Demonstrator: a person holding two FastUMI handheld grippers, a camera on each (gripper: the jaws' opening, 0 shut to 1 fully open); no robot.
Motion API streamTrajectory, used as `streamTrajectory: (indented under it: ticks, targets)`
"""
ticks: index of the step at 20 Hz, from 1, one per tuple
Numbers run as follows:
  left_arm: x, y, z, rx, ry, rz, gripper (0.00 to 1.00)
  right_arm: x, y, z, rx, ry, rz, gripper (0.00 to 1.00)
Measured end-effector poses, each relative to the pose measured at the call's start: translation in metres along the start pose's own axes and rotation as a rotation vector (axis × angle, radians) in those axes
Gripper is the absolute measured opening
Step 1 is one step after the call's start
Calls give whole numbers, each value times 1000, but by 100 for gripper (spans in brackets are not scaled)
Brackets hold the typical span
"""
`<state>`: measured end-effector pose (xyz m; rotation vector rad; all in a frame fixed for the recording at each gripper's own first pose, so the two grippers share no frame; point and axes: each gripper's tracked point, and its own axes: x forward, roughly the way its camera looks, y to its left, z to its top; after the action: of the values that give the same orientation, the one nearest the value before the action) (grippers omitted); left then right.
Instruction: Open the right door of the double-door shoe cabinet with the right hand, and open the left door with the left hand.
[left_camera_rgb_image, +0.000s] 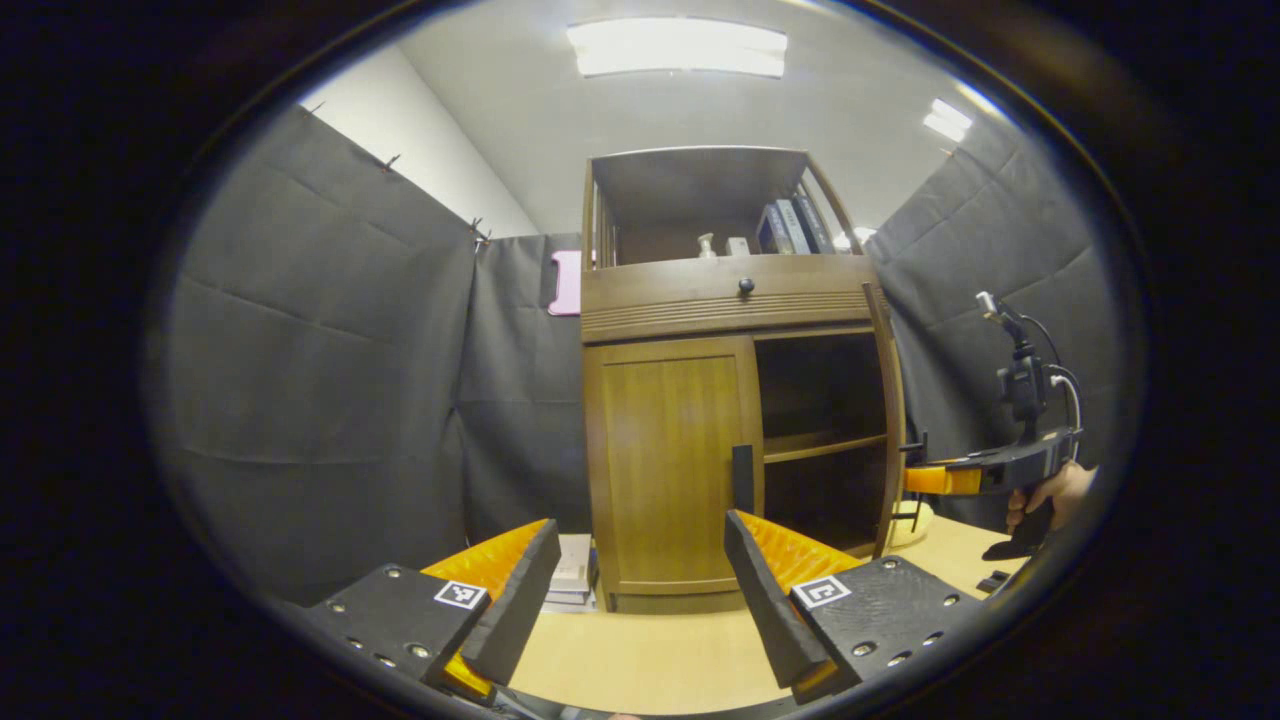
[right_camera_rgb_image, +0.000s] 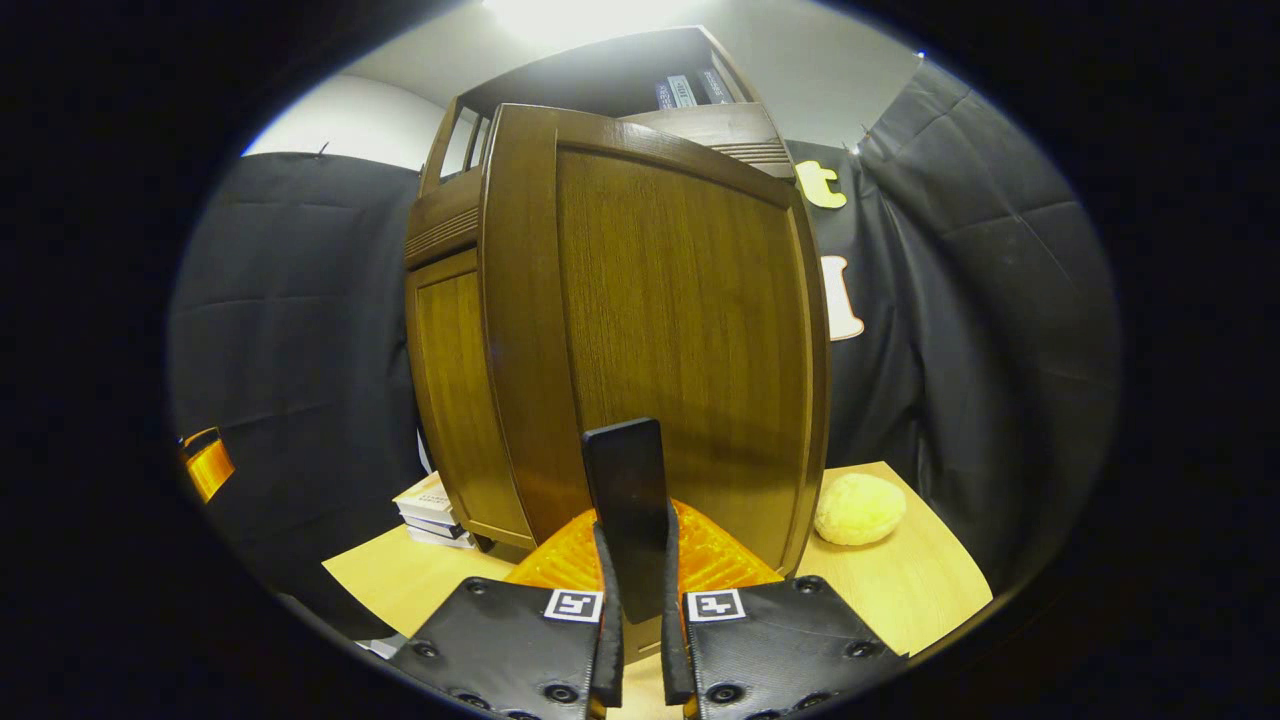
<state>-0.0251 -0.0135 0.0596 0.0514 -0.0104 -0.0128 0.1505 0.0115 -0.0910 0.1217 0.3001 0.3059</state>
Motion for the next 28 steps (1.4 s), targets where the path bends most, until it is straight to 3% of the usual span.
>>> streamTrajectory:
  ticks: [11,27,28]
  targets:
    - [5,-6,-1,5,13,-85,94,-21,-25,0,7,3,-36,14]
    - [13,-23,-6,9,23,-177,95,-74,-99,-15,44,-4,-201,16]
    - [13,-26,-6,10,23,-183,95,-76,-103,-16,52,-4,-211,12]
